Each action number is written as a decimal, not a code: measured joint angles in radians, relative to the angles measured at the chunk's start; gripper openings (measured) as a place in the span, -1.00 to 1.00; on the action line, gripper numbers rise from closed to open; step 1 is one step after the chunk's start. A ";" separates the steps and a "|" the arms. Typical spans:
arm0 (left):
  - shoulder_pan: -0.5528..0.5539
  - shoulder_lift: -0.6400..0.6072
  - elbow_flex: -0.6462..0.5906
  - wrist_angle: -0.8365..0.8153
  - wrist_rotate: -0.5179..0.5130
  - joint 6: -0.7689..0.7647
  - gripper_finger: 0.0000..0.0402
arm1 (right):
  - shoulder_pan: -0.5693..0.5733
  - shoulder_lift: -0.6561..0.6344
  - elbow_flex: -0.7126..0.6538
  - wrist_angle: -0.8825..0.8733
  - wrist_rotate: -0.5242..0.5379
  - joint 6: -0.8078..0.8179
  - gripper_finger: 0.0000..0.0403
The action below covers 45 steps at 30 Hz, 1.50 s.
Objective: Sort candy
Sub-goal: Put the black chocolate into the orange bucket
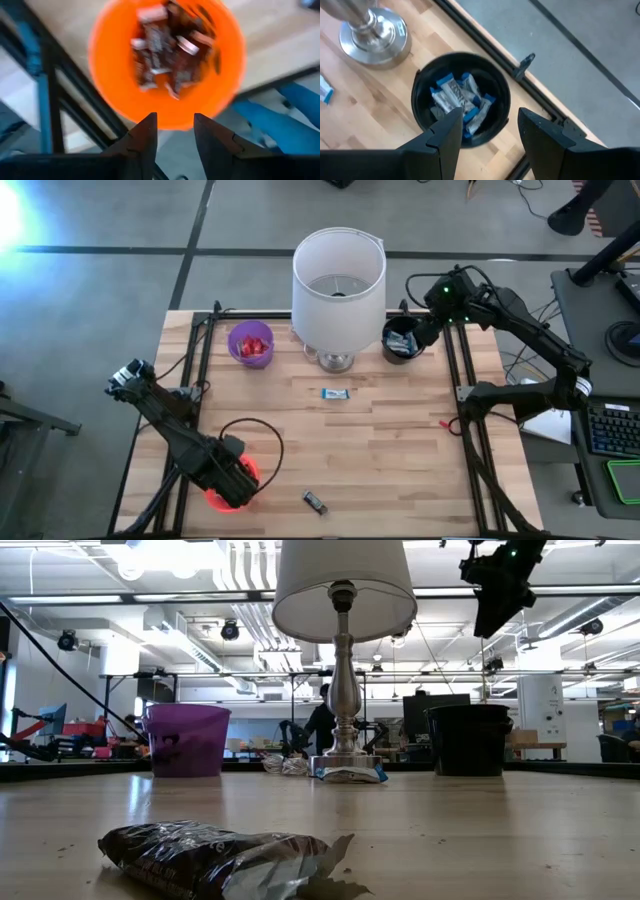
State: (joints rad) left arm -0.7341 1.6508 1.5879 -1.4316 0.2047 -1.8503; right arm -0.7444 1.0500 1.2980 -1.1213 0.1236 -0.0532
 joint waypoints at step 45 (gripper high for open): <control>0.260 -0.132 -0.296 -0.140 -0.487 0.427 -0.49 | 0.876 0.293 0.064 0.269 -0.115 0.643 -0.09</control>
State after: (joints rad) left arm -0.4741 1.5184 1.2922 -1.5717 -0.2827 -1.4236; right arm 0.1312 1.3426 1.3623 -0.8519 0.0082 0.5895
